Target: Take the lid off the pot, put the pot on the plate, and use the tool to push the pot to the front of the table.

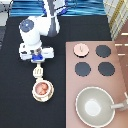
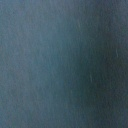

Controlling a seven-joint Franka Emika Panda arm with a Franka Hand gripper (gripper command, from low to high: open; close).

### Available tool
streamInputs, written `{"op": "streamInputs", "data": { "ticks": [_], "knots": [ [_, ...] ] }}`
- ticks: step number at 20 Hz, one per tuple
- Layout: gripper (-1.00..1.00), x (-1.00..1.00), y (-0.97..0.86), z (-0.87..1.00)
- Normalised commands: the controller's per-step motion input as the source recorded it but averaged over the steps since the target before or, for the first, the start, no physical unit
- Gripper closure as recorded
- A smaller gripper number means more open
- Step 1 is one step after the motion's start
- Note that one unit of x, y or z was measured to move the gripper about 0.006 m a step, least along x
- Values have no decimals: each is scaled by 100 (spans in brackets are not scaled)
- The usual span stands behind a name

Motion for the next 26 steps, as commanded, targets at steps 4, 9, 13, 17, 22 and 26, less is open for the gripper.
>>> {"op": "streamInputs", "data": {
  "ticks": [4,9,13,17,22,26],
  "knots": [
    [100,95,30,23],
    [100,70,30,46],
    [100,-60,4,97],
    [100,-83,-2,91],
    [100,-97,-4,40],
    [100,-100,20,-42]
  ]
}}
